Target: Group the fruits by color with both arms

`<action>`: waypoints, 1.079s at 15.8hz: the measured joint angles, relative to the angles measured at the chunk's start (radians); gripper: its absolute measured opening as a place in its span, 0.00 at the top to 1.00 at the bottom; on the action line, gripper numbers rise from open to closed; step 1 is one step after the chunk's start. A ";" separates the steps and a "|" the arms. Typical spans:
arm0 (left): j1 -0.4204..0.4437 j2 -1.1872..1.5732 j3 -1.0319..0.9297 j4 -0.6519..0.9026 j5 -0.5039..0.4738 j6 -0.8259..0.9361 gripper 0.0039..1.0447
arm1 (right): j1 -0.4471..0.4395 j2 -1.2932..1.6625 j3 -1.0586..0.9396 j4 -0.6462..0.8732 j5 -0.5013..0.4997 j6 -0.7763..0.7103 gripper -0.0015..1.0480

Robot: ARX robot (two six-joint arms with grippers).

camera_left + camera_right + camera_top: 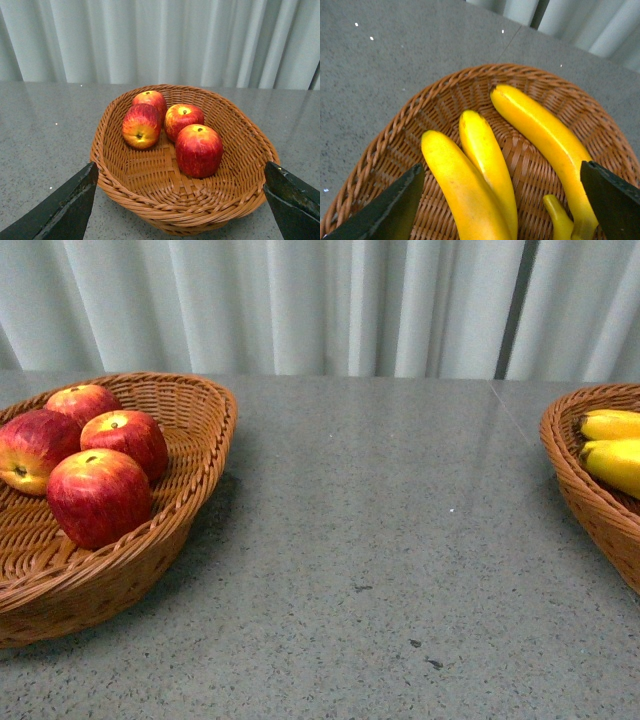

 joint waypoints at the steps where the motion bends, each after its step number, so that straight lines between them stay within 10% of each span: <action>1: 0.000 0.000 0.000 0.000 0.000 0.000 0.06 | 0.001 -0.038 -0.008 0.028 -0.016 0.025 0.04; 8: 0.000 0.000 0.000 0.000 0.000 0.000 0.06 | -0.002 -0.539 -0.224 0.044 -0.172 0.211 0.08; 11: 0.000 0.000 0.000 0.000 0.000 0.000 0.06 | 0.085 -0.883 -0.496 0.126 0.320 0.415 0.46; 15: 0.000 0.000 0.000 0.000 0.000 0.000 0.06 | 0.026 -1.061 -0.677 0.173 0.283 0.447 0.95; 17: 0.000 0.000 0.000 -0.001 0.000 0.000 0.06 | 0.179 -1.152 -0.731 0.147 0.436 0.454 0.98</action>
